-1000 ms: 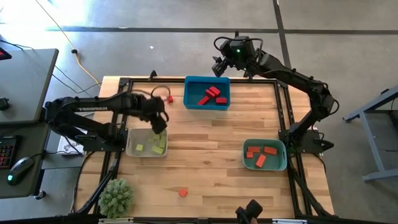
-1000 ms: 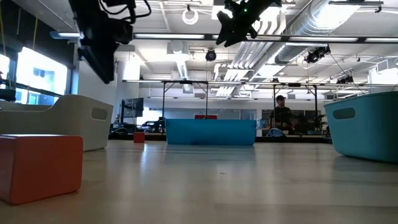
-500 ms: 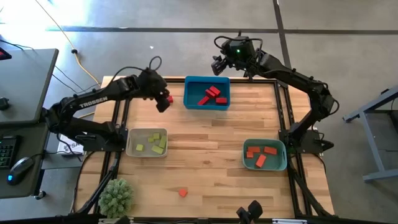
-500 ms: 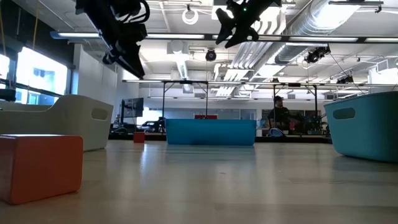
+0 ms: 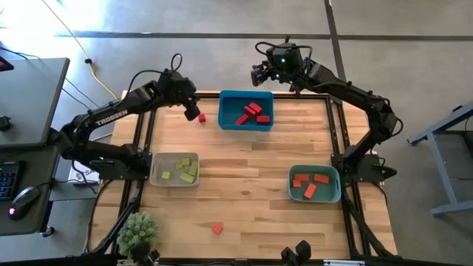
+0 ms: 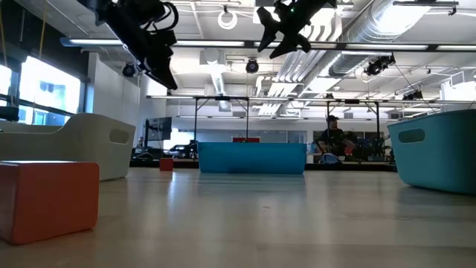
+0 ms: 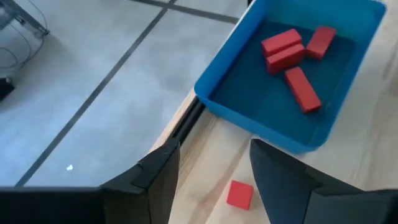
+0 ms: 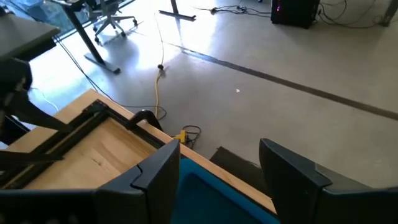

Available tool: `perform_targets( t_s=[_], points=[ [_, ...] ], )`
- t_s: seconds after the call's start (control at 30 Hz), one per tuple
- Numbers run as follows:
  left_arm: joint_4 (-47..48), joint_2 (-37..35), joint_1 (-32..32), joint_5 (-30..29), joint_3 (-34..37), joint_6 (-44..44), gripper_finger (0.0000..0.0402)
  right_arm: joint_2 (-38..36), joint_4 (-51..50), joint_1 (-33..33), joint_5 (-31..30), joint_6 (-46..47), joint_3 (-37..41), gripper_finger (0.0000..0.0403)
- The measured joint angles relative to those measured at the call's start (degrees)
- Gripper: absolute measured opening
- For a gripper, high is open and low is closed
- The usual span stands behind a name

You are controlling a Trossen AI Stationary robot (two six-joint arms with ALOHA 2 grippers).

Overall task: Sort & place blocks by color
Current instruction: Put the red block into the blue bin

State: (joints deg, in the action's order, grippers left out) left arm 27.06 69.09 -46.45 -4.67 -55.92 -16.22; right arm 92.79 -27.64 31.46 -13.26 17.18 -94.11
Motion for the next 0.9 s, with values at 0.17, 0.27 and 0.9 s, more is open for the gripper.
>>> perform_targets(
  t_s=[0.17,0.27,0.9],
  points=[
    [-0.02,3.97,-0.86,0.65,0.0,-0.7,0.0186,0.0,-0.02,-0.08,0.0,0.93,0.0,0.0207],
    [0.02,7.31,-0.85,1.47,0.0,-2.16,0.0186,0.0,-0.04,-0.17,0.0,0.92,0.0,0.0207],
    [10.92,24.83,-0.88,1.51,-9.58,1.61,0.0186,0.04,-4.43,-1.03,-0.02,5.7,0.0,0.0207]
  ],
)
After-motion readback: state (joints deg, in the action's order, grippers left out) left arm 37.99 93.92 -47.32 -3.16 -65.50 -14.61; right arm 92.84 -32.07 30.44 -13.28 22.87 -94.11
